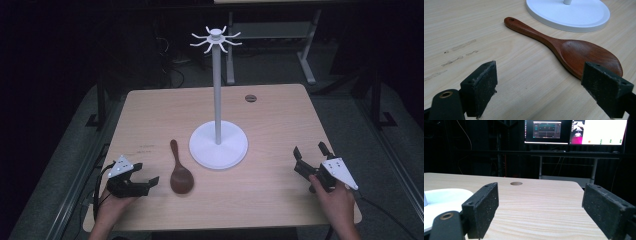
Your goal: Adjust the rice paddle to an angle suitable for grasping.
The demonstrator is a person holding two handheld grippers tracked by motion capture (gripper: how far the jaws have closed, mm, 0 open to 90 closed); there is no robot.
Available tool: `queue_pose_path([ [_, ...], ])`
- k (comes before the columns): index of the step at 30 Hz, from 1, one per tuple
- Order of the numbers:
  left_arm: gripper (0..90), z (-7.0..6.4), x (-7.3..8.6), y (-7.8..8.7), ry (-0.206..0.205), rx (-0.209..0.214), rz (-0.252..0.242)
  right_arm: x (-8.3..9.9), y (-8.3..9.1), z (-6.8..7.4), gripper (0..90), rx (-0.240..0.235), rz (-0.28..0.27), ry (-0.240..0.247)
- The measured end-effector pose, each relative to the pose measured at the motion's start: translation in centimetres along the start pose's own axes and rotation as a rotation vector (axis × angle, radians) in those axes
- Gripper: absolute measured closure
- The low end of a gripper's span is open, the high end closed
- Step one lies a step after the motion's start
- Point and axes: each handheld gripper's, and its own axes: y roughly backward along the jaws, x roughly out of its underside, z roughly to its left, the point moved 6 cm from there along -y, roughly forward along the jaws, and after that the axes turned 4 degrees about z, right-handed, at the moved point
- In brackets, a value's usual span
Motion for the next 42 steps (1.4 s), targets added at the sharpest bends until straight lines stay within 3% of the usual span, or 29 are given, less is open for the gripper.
queue_pose_path([
  [6, 13.8, 0.4, -0.3, 0.1, 0.026, -0.023, 0.001, 0.0, 0.0, 0.0, 13.2, 0.0, 0.001, 0.001],
  [11, 16.3, 1.1, -1.0, 0.3, 0.071, -0.042, -0.004, 0.0, 0.0, 0.0, 13.2, 0.0, 0.004, -0.005],
  [18, 33.0, 0.6, -2.5, -0.4, 0.067, -0.022, -0.001, 0.0, -0.1, 0.0, 13.2, -0.001, 0.005, -0.005],
  [23, 49.5, 0.6, -3.4, -0.6, 0.06, -0.01, 0.001, 0.0, 0.0, 0.0, 13.2, -0.002, 0.001, 0.001],
  [33, 89.6, -0.6, -5.9, -2.2, 0.058, 0.071, -0.002, 0.0, -0.1, 0.0, 13.2, -0.001, 0.005, -0.005],
  [36, 89.8, -1.0, -6.3, -2.7, 0.04, 0.086, 0.01, 0.0, 0.0, 0.0, 13.2, -0.002, 0.005, -0.005],
  [42, 89.9, -3.1, -7.0, -4.5, -0.009, 0.136, 0.025, 0.0, -0.1, 0.0, 13.2, -0.001, 0.005, -0.006],
])
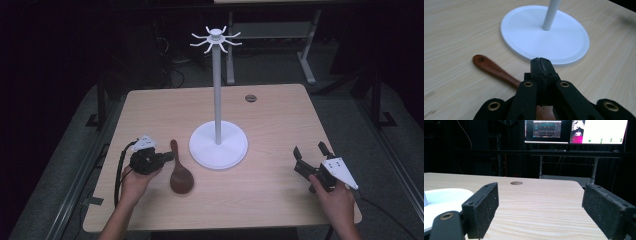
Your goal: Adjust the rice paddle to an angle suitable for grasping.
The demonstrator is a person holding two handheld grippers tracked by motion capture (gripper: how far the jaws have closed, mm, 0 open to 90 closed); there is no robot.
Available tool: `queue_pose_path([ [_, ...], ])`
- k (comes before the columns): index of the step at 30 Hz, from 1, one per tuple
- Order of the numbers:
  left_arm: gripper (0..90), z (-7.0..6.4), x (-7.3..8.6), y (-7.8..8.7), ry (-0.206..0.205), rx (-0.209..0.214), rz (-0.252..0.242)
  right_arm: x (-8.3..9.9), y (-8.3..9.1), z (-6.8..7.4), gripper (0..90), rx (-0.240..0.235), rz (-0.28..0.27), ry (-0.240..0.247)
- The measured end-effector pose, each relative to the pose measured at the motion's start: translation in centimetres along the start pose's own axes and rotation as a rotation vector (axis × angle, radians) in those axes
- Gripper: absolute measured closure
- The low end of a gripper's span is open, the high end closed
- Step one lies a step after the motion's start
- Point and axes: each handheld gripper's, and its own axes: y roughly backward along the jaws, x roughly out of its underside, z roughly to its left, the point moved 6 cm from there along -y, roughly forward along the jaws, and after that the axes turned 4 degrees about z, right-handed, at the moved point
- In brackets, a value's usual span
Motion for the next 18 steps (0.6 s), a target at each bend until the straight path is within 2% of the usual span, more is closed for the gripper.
queue_pose_path([
  [5, 89.9, -1.6, -0.1, -1.4, -0.029, 0.052, 0.014, 0.0, 0.0, 0.0, 13.2, 0.0, 0.0, 0.002],
  [8, 89.9, -2.4, -0.1, -2.2, -0.062, 0.063, 0.035, 0.0, 0.0, 0.0, 13.2, 0.0, -0.001, 0.003],
  [18, 89.8, -3.9, 0.8, -3.9, -0.073, 0.082, 0.109, 0.0, 0.0, 0.0, 13.2, -0.001, 0.0, 0.002],
])
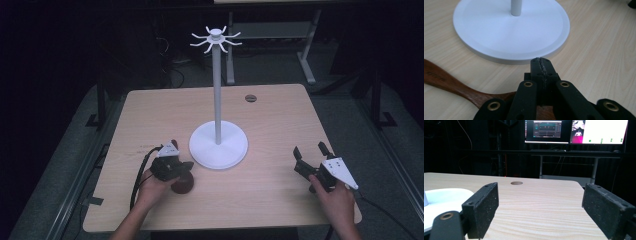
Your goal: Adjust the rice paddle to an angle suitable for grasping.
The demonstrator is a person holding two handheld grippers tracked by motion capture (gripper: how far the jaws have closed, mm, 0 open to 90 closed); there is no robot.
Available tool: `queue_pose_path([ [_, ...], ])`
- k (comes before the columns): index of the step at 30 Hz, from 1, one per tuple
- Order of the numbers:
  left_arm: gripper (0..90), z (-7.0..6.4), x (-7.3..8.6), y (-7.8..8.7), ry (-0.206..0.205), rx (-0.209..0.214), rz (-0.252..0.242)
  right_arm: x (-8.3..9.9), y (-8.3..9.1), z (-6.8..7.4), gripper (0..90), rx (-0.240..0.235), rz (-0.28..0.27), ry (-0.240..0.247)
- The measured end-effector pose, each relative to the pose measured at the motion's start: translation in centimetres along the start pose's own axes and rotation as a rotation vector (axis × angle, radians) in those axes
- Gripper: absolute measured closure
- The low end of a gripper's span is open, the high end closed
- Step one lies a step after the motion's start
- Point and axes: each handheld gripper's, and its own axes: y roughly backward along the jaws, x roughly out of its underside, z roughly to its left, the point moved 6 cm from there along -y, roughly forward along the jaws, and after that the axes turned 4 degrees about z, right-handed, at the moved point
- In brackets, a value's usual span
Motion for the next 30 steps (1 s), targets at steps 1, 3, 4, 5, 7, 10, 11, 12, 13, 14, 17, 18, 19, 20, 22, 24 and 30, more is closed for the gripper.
queue_pose_path([
  [1, 89.8, 0.0, 0.0, -0.1, -0.012, -0.001, 0.008, 0.0, 0.0, 0.0, 13.2, 0.0, 0.0, -0.001],
  [3, 89.8, -0.2, 0.2, -0.4, -0.011, 0.004, 0.029, 0.0, 0.0, 0.0, 13.2, 0.0, 0.0, -0.001],
  [4, 89.8, -0.3, 0.2, -0.6, -0.001, 0.009, 0.034, 0.0, 0.0, 0.0, 13.2, 0.0, 0.0, 0.0],
  [5, 89.8, -0.2, 0.3, -0.7, -0.01, 0.008, 0.051, 0.0, 0.0, 0.0, 13.2, 0.0, 0.0, -0.001],
  [7, 89.8, -0.4, 0.5, -1.0, -0.01, 0.013, 0.07, 0.0, 0.0, 0.0, 13.2, 0.0, 0.0, -0.001],
  [10, 89.8, -0.6, 0.6, -1.3, -0.006, 0.013, 0.087, 0.0, 0.0, 0.0, 13.2, -0.001, 0.0, -0.001],
  [11, 89.8, -0.6, 0.7, -1.4, -0.01, 0.013, 0.097, 0.0, 0.0, 0.0, 13.2, -0.001, 0.0, -0.001],
  [12, 89.8, -0.6, 0.7, -1.5, -0.003, 0.014, 0.097, 0.0, 0.0, 0.0, 13.2, -0.001, 0.001, -0.001],
  [13, 89.8, -0.6, 0.8, -1.5, -0.006, 0.017, 0.104, 0.0, 0.0, 0.0, 13.2, -0.001, 0.0, 0.0],
  [14, 89.8, -0.6, 0.8, -1.6, 0.003, 0.016, 0.107, 0.0, 0.0, 0.0, 13.2, -0.001, 0.0, -0.001],
  [17, 89.8, -0.6, 0.9, -1.7, 0.0, 0.023, 0.119, 0.0, 0.0, 0.0, 13.2, -0.001, 0.0, -0.001],
  [18, 89.8, -0.6, 1.0, -1.6, -0.005, 0.021, 0.124, 0.0, 0.0, 0.0, 13.2, -0.001, 0.0, -0.001],
  [19, 89.8, -0.6, 1.0, -1.6, -0.005, 0.021, 0.123, 0.0, 0.0, 0.0, 13.2, -0.001, 0.0, -0.001],
  [20, 89.8, -0.6, 1.0, -1.6, -0.005, 0.025, 0.126, 0.0, 0.0, 0.0, 13.2, -0.001, 0.0, -0.002],
  [22, 89.8, -0.6, 1.1, -1.6, -0.002, 0.023, 0.134, 0.0, 0.0, 0.0, 13.2, -0.001, 0.001, -0.002],
  [24, 89.8, -0.6, 1.2, -1.5, 0.003, 0.02, 0.13, 0.0, 0.0, 0.0, 13.2, -0.001, 0.001, -0.002],
  [30, 89.8, -0.4, 2.2, -0.7, 0.008, 0.008, 0.159, 0.0, 0.0, 0.0, 13.2, 0.0, 0.002, -0.005],
])
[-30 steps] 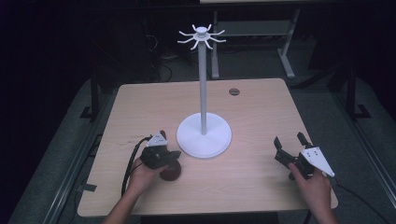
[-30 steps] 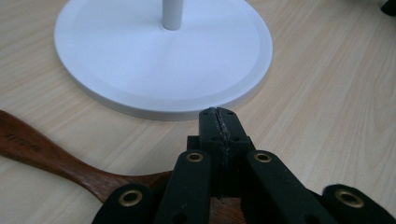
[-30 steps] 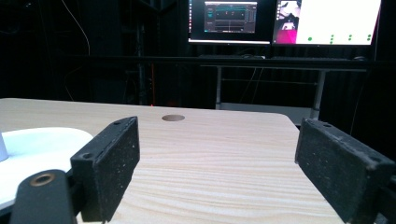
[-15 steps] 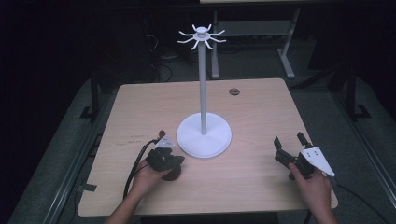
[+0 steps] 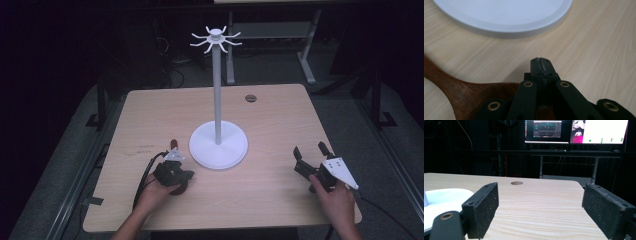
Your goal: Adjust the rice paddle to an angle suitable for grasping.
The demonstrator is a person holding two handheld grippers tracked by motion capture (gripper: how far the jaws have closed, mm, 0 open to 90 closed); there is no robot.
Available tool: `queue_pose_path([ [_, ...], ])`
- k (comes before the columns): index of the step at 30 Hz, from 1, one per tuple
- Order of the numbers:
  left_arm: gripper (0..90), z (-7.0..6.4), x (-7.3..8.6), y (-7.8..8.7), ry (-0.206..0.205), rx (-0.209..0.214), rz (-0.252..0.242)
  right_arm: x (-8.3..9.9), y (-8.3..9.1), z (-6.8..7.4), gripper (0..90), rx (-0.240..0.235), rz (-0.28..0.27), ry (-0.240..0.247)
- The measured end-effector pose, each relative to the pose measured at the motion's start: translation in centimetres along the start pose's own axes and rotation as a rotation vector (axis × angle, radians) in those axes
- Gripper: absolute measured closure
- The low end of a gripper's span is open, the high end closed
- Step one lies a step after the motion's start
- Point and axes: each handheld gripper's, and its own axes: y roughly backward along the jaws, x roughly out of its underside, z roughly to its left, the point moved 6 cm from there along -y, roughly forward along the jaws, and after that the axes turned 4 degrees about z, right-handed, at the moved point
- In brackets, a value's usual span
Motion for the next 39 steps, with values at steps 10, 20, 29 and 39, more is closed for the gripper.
queue_pose_path([
  [10, 89.8, 0.3, 1.3, 1.2, 0.005, -0.039, 0.019, 0.0, 0.0, 0.0, 13.2, 0.0, 0.0, 0.0],
  [20, 89.8, 1.4, 2.7, 2.5, 0.033, -0.076, 0.018, 0.0, 0.0, 0.0, 13.2, 0.002, 0.0, 0.0],
  [29, 89.8, 2.9, 4.0, 3.8, 0.055, -0.111, 0.015, 0.0, 0.0, 0.0, 13.2, 0.003, 0.0, -0.001],
  [39, 89.8, 4.0, 5.0, 4.7, 0.081, -0.134, -0.005, 0.0, 0.0, 0.0, 13.2, 0.003, 0.0, 0.0],
])
